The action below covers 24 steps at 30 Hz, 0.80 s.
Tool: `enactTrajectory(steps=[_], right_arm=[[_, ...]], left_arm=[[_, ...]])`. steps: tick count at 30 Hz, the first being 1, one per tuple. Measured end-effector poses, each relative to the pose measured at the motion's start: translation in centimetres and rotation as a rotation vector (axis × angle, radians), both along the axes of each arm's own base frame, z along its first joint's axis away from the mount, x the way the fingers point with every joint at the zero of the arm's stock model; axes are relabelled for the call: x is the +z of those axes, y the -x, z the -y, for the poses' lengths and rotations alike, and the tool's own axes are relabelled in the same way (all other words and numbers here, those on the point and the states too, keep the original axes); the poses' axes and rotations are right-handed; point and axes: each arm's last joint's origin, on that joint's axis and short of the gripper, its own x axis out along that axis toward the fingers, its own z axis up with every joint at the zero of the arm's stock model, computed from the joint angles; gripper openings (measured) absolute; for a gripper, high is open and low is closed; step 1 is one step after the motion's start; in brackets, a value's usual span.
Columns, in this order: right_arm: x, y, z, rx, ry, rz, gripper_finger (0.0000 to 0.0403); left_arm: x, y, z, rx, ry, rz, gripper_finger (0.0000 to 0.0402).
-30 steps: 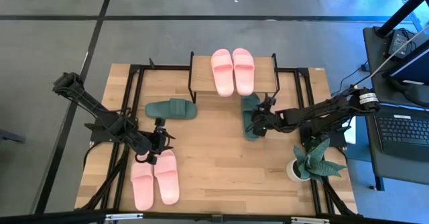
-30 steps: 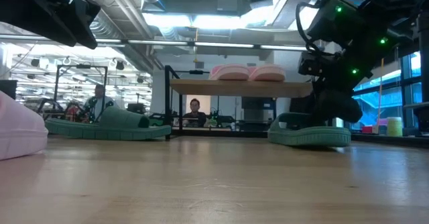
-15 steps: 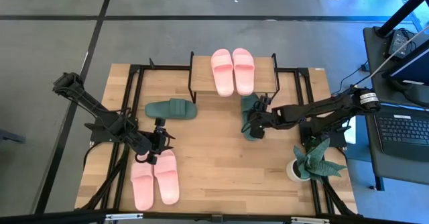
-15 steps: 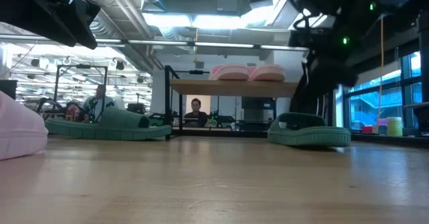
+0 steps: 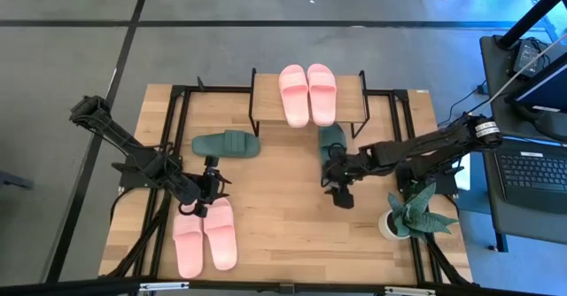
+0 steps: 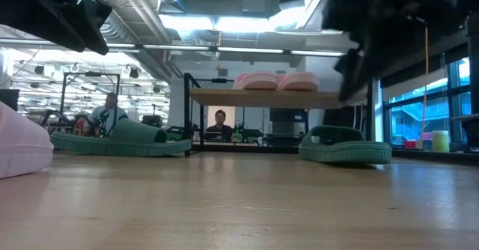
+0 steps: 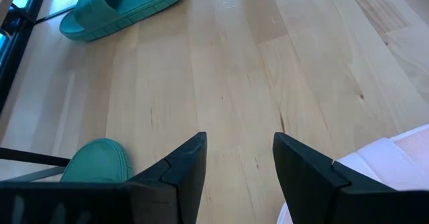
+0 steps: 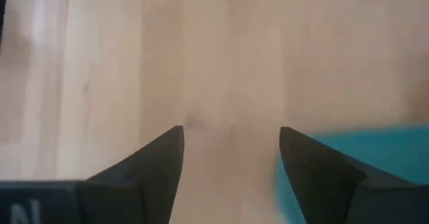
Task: Pick and place slides into the shelf
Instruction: Put the green slipper under the shelf
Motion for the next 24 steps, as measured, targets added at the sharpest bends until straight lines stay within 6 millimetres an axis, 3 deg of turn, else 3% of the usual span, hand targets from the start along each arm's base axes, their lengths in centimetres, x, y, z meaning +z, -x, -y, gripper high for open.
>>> enactTrajectory(steps=[9, 24], right_arm=[[-3.2, 0.3, -0.4, -0.021, -0.189, -0.010, 0.0246], [-7.0, 0.0, 0.7, -0.101, -0.105, -0.131, 0.0245]], left_arm=[[0.0, 0.0, 0.0, -0.005, -0.006, -0.001, 0.0164], [0.0, 0.0, 0.0, -0.005, -0.007, -0.001, 0.0164]])
